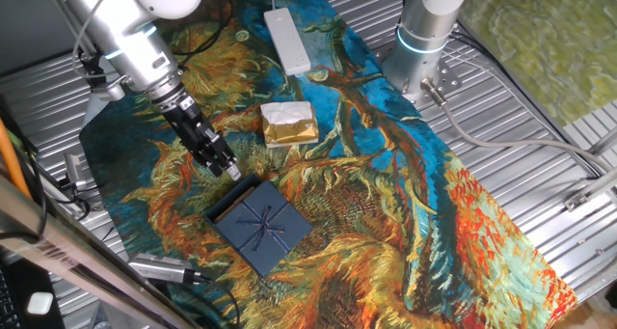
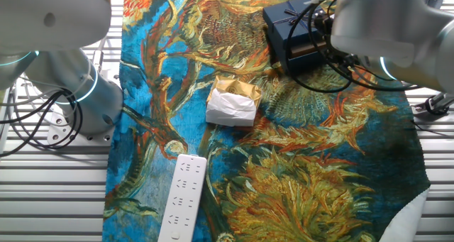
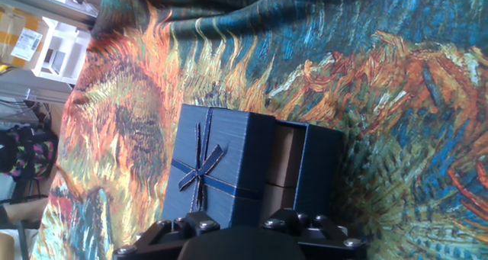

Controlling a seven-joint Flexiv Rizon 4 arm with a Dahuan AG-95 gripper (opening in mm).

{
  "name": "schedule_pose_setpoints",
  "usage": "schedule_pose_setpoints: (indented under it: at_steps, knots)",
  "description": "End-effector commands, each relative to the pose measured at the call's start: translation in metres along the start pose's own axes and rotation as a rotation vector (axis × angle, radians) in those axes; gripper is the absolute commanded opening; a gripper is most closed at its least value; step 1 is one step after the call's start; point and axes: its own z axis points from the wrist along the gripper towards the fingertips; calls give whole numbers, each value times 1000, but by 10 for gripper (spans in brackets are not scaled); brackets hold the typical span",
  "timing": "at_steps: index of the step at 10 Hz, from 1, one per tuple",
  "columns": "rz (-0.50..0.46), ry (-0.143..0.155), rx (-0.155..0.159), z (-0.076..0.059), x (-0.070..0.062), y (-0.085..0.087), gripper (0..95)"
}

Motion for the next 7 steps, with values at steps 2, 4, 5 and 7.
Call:
schedule_pose_setpoints:
  at_steps: [2, 4, 5, 7]
  knots:
    - [-3, 8, -2, 0, 0, 0, 570]
    - [-2, 12, -8, 3, 2, 1, 570]
    - [-5, 10, -13, 8, 3, 4, 570]
    - [-3, 8, -11, 22, -1, 13, 570]
